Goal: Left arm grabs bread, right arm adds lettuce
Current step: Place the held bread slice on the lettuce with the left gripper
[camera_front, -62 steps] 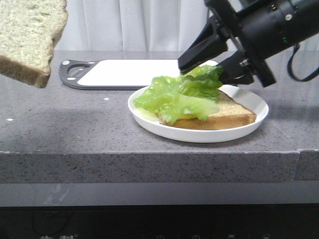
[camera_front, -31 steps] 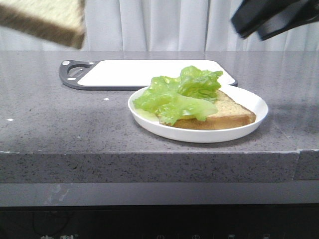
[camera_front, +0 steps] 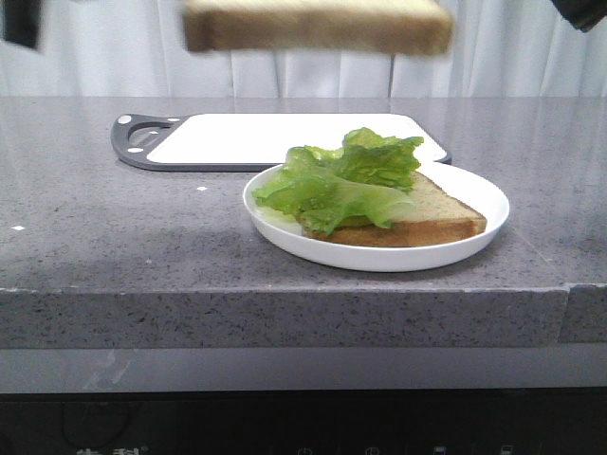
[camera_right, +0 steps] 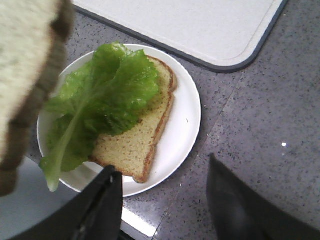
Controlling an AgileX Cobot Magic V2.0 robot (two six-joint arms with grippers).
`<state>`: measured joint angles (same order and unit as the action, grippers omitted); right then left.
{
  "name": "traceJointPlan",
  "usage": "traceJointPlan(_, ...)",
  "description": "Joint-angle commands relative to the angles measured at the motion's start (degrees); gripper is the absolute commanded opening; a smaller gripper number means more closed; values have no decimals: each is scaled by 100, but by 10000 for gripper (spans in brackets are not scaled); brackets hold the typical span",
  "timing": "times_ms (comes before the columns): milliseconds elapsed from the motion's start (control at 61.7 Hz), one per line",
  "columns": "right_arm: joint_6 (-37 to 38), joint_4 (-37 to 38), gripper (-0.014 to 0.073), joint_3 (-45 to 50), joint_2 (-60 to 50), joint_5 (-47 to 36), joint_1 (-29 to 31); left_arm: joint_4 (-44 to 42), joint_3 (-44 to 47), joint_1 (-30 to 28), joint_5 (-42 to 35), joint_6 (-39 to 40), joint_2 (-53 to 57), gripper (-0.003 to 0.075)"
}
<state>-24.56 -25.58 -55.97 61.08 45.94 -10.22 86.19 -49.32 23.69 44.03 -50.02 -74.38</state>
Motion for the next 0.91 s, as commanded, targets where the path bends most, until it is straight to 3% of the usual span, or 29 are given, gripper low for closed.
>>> traceJointPlan(0, 11, -54, 406, -41, -124, -286, 28, 982, -192, 180, -18, -480, -416, -20)
traceJointPlan(162, 6, -40, 406, 295, -124, -461, 28, 1780, -196, 193, 126, -927, -1255, -20)
traceJointPlan(324, 6, -24, 406, 543, -124, -582, 28, 1913, -229, 193, 704, -1339, -1712, -7)
traceJointPlan(389, 6, -24, 406, 550, -124, -582, 28, 1927, -244, 193, 729, -1348, -1777, 51)
traceJointPlan(519, 6, -24, 406, 550, -124, -582, 28, 1927, -267, 193, 741, -1375, -1784, 309)
traceJointPlan(600, 6, -24, 406, 544, -124, -587, 28, 1911, -279, 181, 748, -1375, -1773, 421)
traceJointPlan(648, 6, -24, 406, 520, -125, -556, 28, 1863, -279, 152, 748, -1389, -1732, 452)
traceJointPlan(892, 42, 1, 406, 214, -417, -49, 28, 1074, -329, -162, 701, -1126, -1112, 449)
